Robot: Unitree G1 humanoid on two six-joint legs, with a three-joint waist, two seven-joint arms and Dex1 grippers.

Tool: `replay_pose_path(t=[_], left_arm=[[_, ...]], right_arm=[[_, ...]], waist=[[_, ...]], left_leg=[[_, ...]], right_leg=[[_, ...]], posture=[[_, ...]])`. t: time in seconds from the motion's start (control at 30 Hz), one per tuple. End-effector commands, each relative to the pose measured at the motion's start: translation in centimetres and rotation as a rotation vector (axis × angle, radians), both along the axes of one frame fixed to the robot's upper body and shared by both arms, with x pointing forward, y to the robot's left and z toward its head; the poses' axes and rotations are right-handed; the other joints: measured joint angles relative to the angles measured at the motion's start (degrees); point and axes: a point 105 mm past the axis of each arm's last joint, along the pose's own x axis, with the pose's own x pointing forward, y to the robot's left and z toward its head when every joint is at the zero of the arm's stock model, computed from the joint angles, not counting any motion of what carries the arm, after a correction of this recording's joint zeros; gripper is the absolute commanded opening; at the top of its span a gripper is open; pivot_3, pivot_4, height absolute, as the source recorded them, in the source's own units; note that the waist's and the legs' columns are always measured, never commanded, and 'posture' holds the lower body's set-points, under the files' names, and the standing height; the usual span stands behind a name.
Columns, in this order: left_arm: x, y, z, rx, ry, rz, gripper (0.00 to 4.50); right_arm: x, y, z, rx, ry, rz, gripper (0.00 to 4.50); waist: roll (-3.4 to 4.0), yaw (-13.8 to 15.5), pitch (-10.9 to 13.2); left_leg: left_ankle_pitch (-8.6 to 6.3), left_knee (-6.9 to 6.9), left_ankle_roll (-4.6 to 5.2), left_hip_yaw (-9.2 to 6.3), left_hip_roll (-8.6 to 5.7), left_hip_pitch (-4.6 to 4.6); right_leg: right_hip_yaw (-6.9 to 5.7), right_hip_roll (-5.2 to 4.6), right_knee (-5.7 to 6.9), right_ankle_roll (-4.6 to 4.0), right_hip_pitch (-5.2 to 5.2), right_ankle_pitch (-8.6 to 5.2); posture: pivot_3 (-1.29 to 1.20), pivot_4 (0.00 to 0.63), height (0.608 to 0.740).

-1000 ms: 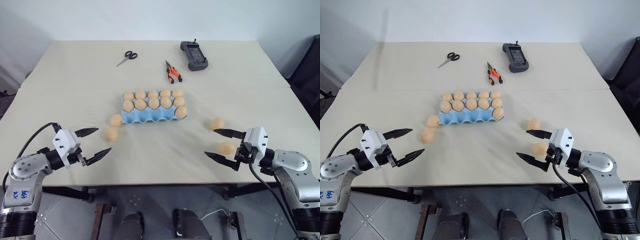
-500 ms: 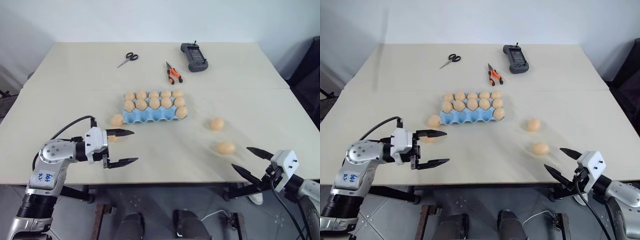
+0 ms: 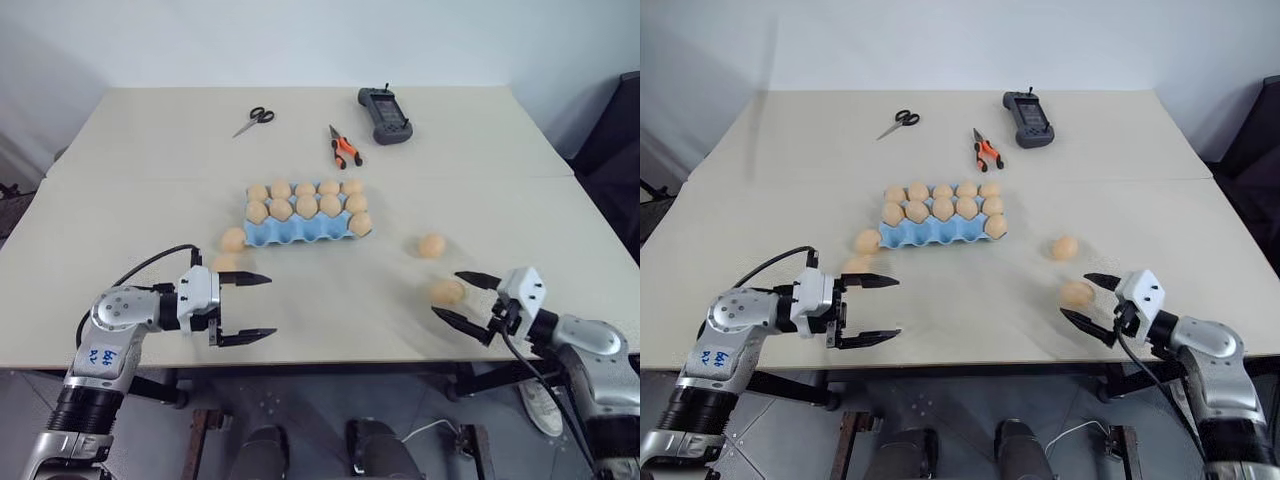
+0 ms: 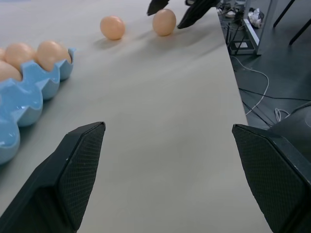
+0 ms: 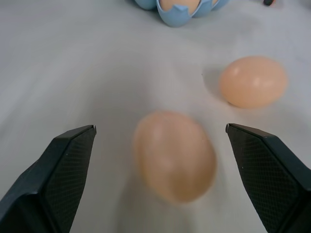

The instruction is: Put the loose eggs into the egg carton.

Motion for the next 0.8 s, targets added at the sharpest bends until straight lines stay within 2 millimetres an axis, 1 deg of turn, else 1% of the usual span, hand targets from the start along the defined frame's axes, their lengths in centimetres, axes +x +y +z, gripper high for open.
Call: replay_pose_path(t=[0.03,0.13,0.2,0.23,0.27,0.3,0.4,0.47,0.5,0.53,0.63,0.7,0.73,0.8], left_arm=[[-0.2,0.1,0.8,-0.003,-0.04,0.015,4.5],[-0.3,0.2,0.9,-0.008,-0.04,0.028,4.5],[-0.3,0.3,0.8,-0.011,-0.04,0.039,4.5],[-0.3,0.4,0.8,-0.011,-0.039,0.043,4.5],[-0.4,0.5,0.8,-0.012,-0.037,0.05,4.5],[-0.4,0.6,0.7,-0.014,-0.035,0.06,4.5],[0.0,1.5,0.9,-0.043,-0.036,0.137,4.5],[0.6,2.3,1.3,-0.079,-0.04,0.205,4.5],[0.9,2.8,1.5,-0.095,-0.042,0.24,4.5],[1.1,3.1,1.6,-0.105,-0.043,0.263,4.5],[1.4,4.9,1.6,-0.129,-0.042,0.358,4.5],[1.4,5.5,1.7,-0.133,-0.043,0.394,4.5],[1.4,5.8,1.6,-0.131,-0.045,0.404,4.5],[1.3,5.9,1.6,-0.128,-0.047,0.415,4.5]], right_arm=[[0.8,-0.1,0.3,0.01,-0.022,0.011,3.89],[1.0,0.1,0.2,0.012,-0.023,0.036,2.92],[1.1,0.3,0.2,0.017,-0.022,0.052,2.16],[1.1,0.4,0.2,0.02,-0.021,0.057,1.87],[1.1,0.8,0.3,0.03,-0.015,0.079,1.7],[1.3,1.6,0.6,0.033,-0.022,0.109,1.63],[2.1,5.9,3.5,0.102,-0.075,0.221,1.63],[3.1,8.6,5.2,0.127,-0.104,0.246,1.63],[3.8,10.0,5.9,0.131,-0.099,0.239,1.63],[4.3,10.9,6.3,0.131,-0.093,0.231,1.63],[7.3,15.4,8.4,0.137,-0.082,0.147,1.63],[8.6,17.4,9.5,0.129,-0.086,0.114,1.63],[9.2,18.2,9.7,0.115,-0.086,0.107,1.63],[10.3,19.2,9.8,0.084,-0.1,0.086,1.63]], waist=[[0.0,0.04,0.0],[0.0,0.01,0.0],[0.0,0.0,0.0],[0.0,-0.01,0.0],[0.0,0.0,0.0],[0.0,-0.02,0.0],[0.02,-0.96,0.01],[0.03,-1.57,0.02],[0.04,-1.65,0.02],[0.04,-1.68,0.02],[0.05,-1.59,0.02],[0.05,-1.64,0.02],[0.04,-1.59,0.02],[0.03,-1.21,0.01]], left_leg=[[0.0,0.0,0.0,-0.02,0.0,-0.03],[0.0,-0.01,-0.01,-0.03,0.0,-0.05],[-0.01,-0.01,-0.01,-0.03,0.0,-0.06],[-0.01,0.0,-0.01,-0.03,0.0,-0.07],[-0.01,0.01,-0.01,-0.03,0.0,-0.07],[0.0,0.02,-0.01,-0.03,0.0,-0.07],[-0.01,0.01,-0.01,-0.01,0.04,-0.03],[0.02,0.01,-0.05,-0.03,0.1,-0.04],[0.04,0.02,-0.08,-0.04,0.13,-0.03],[0.07,0.02,-0.12,-0.04,0.13,-0.03],[0.11,0.02,-0.19,-0.12,0.13,-0.05],[0.12,0.0,-0.21,-0.12,0.13,-0.13],[0.13,-0.01,-0.22,-0.13,0.13,-0.25],[0.14,-0.03,-0.25,-0.14,0.12,-0.54]], right_leg=[[-0.02,0.0,0.0,0.0,-0.02,0.0],[-0.03,0.0,-0.02,0.0,-0.02,0.0],[-0.03,0.0,-0.03,0.0,-0.02,0.0],[-0.03,0.0,-0.03,0.0,-0.02,0.0],[-0.03,0.0,-0.02,0.0,-0.02,0.0],[-0.03,0.0,-0.01,0.0,-0.02,0.0],[0.01,0.02,0.05,-0.01,-0.03,0.0],[0.0,0.07,0.13,-0.07,-0.09,0.03],[-0.01,0.09,0.21,-0.1,-0.12,0.04],[-0.01,0.1,0.27,-0.12,-0.17,0.05],[-0.05,0.09,0.4,-0.21,-0.26,0.01],[-0.06,0.07,0.45,-0.26,-0.4,0.0],[-0.07,0.05,0.49,-0.28,-0.57,-0.01],[-0.15,0.02,0.58,-0.29,-0.92,-0.01]], posture=[[0.0,0.15,0.74],[0.0,0.15,0.74],[0.0,0.15,0.74],[0.0,0.15,0.74],[0.0,0.15,0.74],[0.0,0.15,0.74],[0.0,0.15,0.74],[0.0,0.15,0.74],[0.0,0.15,0.74],[0.0,0.15,0.74],[0.0,0.15,0.74],[0.0,0.15,0.74],[0.0,0.15,0.74],[0.0,0.15,0.74]])
